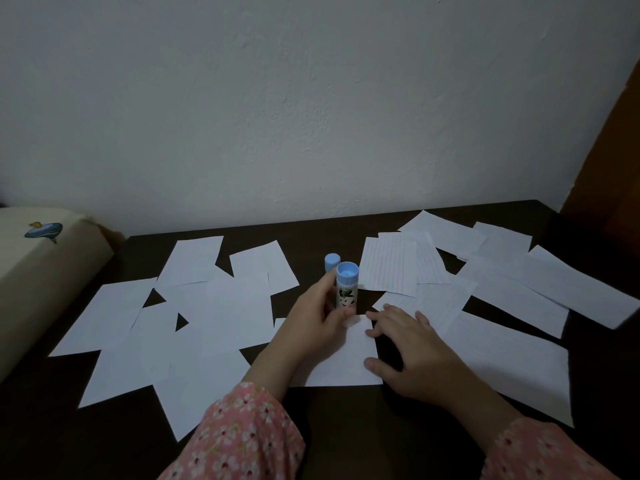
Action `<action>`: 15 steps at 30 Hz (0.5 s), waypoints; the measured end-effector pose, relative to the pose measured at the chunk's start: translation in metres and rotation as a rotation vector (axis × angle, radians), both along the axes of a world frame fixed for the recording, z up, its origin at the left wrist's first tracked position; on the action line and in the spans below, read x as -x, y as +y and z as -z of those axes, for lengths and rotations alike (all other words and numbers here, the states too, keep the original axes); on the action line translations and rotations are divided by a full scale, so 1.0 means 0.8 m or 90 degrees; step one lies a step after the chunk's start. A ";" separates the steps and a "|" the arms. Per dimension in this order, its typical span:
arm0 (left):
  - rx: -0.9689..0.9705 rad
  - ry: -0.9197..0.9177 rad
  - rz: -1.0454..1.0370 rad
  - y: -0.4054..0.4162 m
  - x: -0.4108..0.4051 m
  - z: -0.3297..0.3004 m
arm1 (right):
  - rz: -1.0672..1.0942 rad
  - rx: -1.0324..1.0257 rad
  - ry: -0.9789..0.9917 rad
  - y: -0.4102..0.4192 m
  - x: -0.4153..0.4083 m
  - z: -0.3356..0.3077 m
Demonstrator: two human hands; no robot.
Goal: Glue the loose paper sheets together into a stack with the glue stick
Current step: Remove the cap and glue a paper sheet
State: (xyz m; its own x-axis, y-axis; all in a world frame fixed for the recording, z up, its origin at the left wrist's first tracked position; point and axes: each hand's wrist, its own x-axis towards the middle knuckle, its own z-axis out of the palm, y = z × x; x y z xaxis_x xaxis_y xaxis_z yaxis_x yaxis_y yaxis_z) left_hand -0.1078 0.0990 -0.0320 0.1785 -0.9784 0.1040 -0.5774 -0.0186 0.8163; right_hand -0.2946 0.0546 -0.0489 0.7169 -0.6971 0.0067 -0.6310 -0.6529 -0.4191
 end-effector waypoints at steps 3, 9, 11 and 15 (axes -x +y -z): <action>-0.005 -0.004 -0.021 0.007 -0.012 -0.001 | 0.005 -0.001 0.011 0.001 -0.002 -0.002; -0.022 -0.013 -0.059 0.022 -0.033 -0.008 | 0.011 -0.008 0.028 0.001 -0.003 -0.004; -0.028 0.000 -0.073 0.029 -0.040 -0.010 | 0.014 -0.012 0.031 0.001 -0.004 -0.005; -0.038 -0.006 -0.088 0.038 -0.051 -0.013 | 0.016 -0.016 0.023 0.001 -0.004 -0.005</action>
